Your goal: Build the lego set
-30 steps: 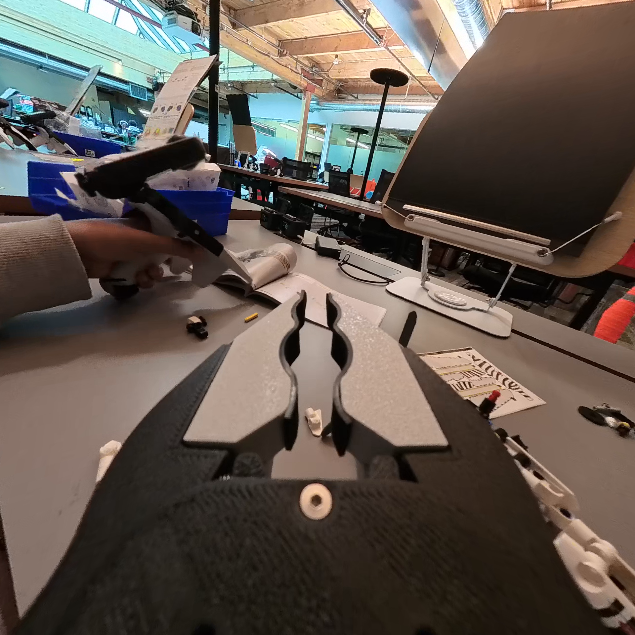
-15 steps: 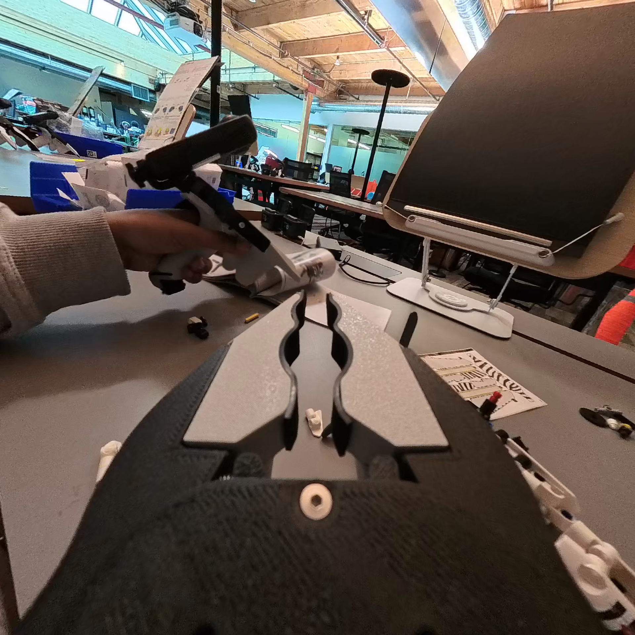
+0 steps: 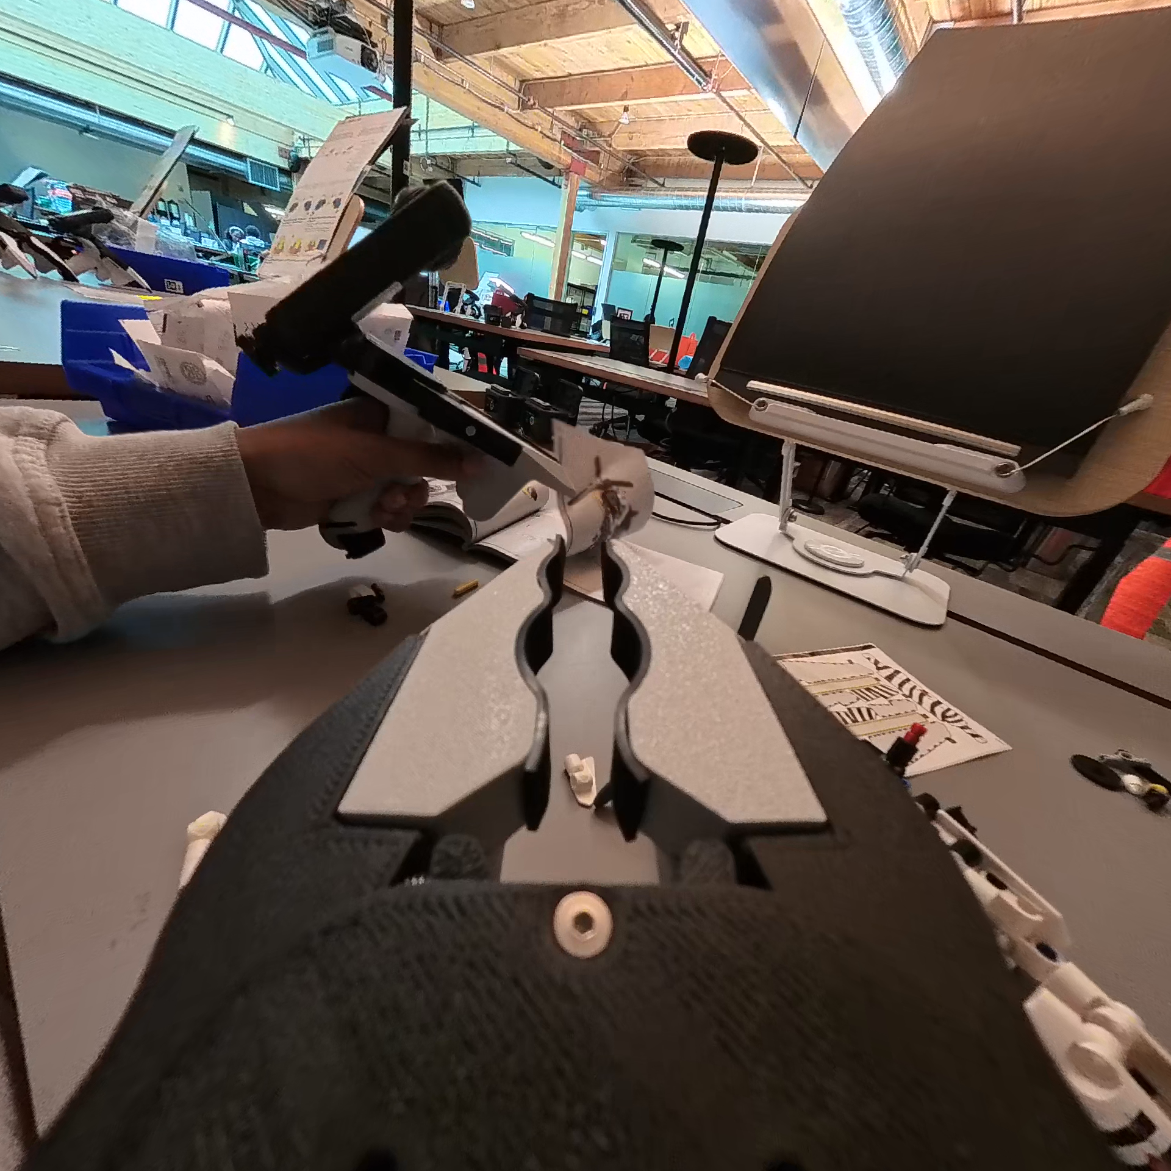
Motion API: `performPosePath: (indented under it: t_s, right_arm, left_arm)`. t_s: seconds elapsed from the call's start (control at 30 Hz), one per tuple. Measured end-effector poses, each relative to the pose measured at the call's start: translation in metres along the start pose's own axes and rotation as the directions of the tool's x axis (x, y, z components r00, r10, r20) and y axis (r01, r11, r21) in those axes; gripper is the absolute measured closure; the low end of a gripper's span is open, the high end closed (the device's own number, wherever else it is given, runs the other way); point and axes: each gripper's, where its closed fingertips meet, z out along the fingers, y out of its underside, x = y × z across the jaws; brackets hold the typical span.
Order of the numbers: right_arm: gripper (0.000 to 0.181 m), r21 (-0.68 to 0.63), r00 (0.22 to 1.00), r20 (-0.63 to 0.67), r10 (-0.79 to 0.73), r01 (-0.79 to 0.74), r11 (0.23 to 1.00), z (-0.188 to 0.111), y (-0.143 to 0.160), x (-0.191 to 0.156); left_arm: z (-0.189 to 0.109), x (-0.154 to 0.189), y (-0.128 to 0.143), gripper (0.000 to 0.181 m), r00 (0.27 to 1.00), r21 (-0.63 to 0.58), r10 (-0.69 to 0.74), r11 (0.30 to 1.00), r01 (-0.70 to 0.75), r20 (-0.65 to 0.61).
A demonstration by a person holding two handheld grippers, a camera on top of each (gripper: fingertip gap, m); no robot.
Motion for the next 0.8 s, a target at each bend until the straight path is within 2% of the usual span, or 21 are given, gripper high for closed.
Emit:
performPosePath:
  t_s: [0.13,0.37,0.5,0.7,0.8]
  right_arm:
    - [0.172,0.000,1.000,0.001,-0.001,0.001,1.000,0.001,0.000,-0.001]
    - [0.172,-0.001,1.000,0.002,-0.004,0.004,1.000,0.002,-0.001,-0.002]
    - [0.172,-0.001,1.000,0.003,-0.003,0.003,1.000,0.003,-0.001,-0.002]
    - [0.172,0.017,1.000,-0.002,-0.013,0.013,1.000,0.002,-0.003,-0.002]
    - [0.173,0.030,1.000,-0.008,-0.021,0.021,0.999,0.001,-0.005,-0.002]
  left_arm:
    - [0.004,0.002,0.005,0.149,1.000,-0.016,-0.002,1.000,0.002,-0.016]
    - [0.008,0.004,0.017,0.145,1.000,-0.069,0.009,0.998,-0.010,-0.018]
    - [0.012,0.011,0.012,0.143,0.999,-0.079,0.031,0.996,-0.033,-0.022]
    - [0.032,0.015,-0.005,0.122,1.000,-0.128,0.004,0.992,-0.005,-0.009]
    - [0.053,0.023,0.006,0.115,0.998,-0.225,-0.042,0.974,0.031,-0.046]
